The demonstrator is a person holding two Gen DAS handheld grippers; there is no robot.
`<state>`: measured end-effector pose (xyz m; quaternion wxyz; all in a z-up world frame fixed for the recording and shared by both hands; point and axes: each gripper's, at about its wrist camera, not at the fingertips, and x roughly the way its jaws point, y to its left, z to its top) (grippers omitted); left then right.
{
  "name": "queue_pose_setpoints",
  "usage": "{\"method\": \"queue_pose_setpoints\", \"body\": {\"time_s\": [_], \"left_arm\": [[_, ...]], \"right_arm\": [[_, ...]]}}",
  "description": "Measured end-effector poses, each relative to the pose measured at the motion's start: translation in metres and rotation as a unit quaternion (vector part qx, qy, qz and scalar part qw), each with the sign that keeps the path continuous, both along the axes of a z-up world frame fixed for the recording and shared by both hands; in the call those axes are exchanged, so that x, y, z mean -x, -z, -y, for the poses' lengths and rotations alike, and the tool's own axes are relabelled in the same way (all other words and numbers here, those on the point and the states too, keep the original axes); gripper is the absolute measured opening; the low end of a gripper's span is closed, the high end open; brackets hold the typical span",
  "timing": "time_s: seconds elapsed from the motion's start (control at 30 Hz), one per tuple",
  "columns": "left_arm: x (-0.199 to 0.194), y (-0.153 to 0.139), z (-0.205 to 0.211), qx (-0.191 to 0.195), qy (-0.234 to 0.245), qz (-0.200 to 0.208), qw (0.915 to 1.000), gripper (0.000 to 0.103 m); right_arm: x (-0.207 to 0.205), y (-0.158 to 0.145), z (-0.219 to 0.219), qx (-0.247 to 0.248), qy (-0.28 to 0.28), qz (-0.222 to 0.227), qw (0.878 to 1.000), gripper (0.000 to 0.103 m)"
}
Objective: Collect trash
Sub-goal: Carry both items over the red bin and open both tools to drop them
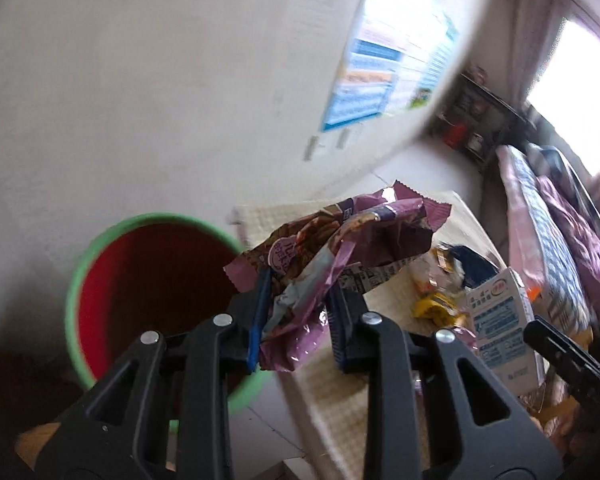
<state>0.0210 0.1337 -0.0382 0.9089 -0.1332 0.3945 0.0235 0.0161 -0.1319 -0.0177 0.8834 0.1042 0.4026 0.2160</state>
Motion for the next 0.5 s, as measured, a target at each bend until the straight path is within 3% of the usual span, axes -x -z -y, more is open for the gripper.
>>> {"method": "queue_pose_setpoints", "body": {"time_s": [0.13, 0.23, 0.3, 0.5], "left_arm": [[0.008, 0.002, -0.038, 0.079, -0.043, -0.026, 0.9956, 0.026], [0.012, -0.004, -0.042, 0.034, -0.054, -0.025, 0.9976, 0.026], [0.013, 0.0, -0.049, 0.025, -0.067, -0.032, 0.9969, 0.026], [0.009, 0.031, -0.077, 0.074, -0.118, -0.081, 0.987, 0.026]], "right_arm": [[-0.018, 0.008, -0.039, -0.05, -0.043, -0.035, 0.997, 0.041], [-0.033, 0.015, -0.077, -0.075, -0.076, -0.057, 0.993, 0.041], [-0.045, 0.02, -0.103, -0.085, -0.092, -0.068, 0.99, 0.041], [-0.069, 0.038, -0.151, -0.085, -0.116, -0.096, 0.985, 0.04]]}}
